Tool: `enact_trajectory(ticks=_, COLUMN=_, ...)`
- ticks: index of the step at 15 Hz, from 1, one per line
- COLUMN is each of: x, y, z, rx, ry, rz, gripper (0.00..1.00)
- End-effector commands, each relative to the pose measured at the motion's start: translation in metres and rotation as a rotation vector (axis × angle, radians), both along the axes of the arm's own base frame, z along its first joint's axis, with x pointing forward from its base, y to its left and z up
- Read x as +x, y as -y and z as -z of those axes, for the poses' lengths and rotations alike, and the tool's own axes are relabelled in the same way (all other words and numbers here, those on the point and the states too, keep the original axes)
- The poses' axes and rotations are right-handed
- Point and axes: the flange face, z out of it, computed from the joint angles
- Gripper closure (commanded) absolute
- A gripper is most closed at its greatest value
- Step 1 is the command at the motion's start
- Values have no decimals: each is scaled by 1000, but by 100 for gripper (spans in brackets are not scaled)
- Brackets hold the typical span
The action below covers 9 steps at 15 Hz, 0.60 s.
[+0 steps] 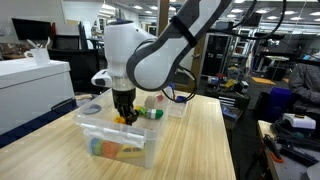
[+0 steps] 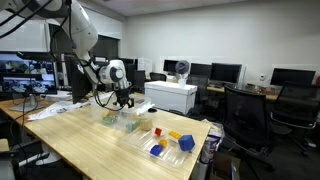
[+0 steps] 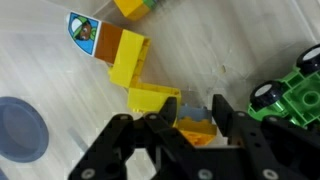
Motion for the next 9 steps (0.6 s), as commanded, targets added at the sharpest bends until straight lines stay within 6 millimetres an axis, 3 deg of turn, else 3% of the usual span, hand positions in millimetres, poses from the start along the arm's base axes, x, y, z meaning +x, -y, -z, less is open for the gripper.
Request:
enact_trajectory(ticks=1, x=-1, y=3, z=-6, rx=3, ry=13, rz=-1, gripper=88)
enact_trajectory(ticks=2, x=-3, y=4, z=-12, rx=12, ry=29, rz=-1, gripper=93)
enact_trajectory(ticks=9, x=-21, y=16, z=-68, rx=92, ry=183, rz=16, gripper=92)
